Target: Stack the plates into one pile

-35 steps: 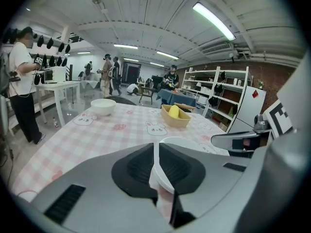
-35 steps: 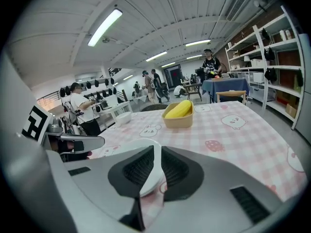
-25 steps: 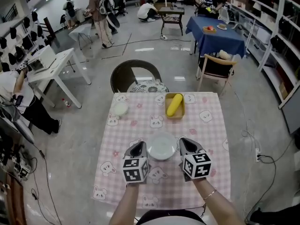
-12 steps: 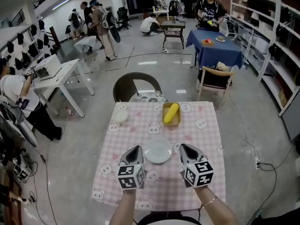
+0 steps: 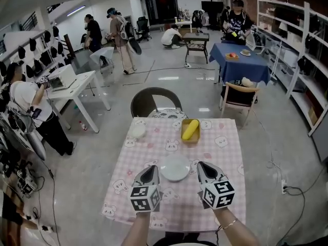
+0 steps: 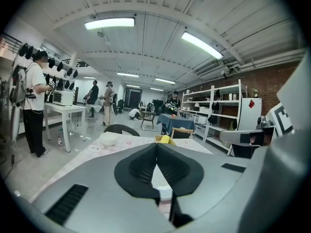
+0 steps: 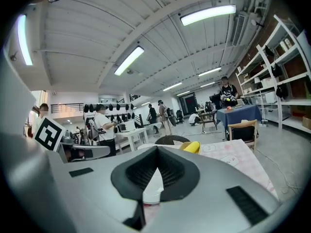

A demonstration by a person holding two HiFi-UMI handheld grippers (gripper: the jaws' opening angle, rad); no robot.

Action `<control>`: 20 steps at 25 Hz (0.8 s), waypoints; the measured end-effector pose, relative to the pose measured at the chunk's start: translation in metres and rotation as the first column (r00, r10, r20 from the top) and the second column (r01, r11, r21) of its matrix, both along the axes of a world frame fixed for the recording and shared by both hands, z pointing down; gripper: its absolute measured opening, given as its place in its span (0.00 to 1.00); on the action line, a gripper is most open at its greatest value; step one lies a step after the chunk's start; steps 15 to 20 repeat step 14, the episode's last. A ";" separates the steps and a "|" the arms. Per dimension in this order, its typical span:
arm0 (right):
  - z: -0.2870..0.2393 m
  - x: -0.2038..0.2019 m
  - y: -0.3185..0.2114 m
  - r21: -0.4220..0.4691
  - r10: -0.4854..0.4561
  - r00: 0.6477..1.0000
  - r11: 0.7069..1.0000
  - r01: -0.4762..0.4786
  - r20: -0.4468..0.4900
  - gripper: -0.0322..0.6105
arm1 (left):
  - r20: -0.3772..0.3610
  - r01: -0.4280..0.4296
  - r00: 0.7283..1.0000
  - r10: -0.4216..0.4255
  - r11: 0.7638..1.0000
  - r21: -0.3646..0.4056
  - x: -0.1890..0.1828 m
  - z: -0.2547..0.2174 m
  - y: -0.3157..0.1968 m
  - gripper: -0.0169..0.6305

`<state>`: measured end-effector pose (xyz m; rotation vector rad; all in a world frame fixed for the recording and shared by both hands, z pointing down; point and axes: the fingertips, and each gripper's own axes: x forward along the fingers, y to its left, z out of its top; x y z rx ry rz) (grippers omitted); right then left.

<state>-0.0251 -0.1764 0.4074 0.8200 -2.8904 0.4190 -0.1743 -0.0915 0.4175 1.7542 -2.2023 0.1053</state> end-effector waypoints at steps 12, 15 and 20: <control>-0.005 0.014 0.013 -0.002 -0.020 1.000 1.000 0.020 0.008 0.06 | 0.011 0.014 1.000 -0.014 1.000 -0.002 0.017 -0.006 0.017 0.06; -0.006 0.013 0.016 -0.003 -0.019 1.000 1.000 0.019 0.010 0.05 | 0.013 0.012 1.000 -0.012 1.000 -0.004 0.017 -0.006 0.019 0.06; -0.006 0.013 0.016 -0.003 -0.019 1.000 1.000 0.019 0.010 0.05 | 0.013 0.012 1.000 -0.012 1.000 -0.004 0.017 -0.006 0.019 0.06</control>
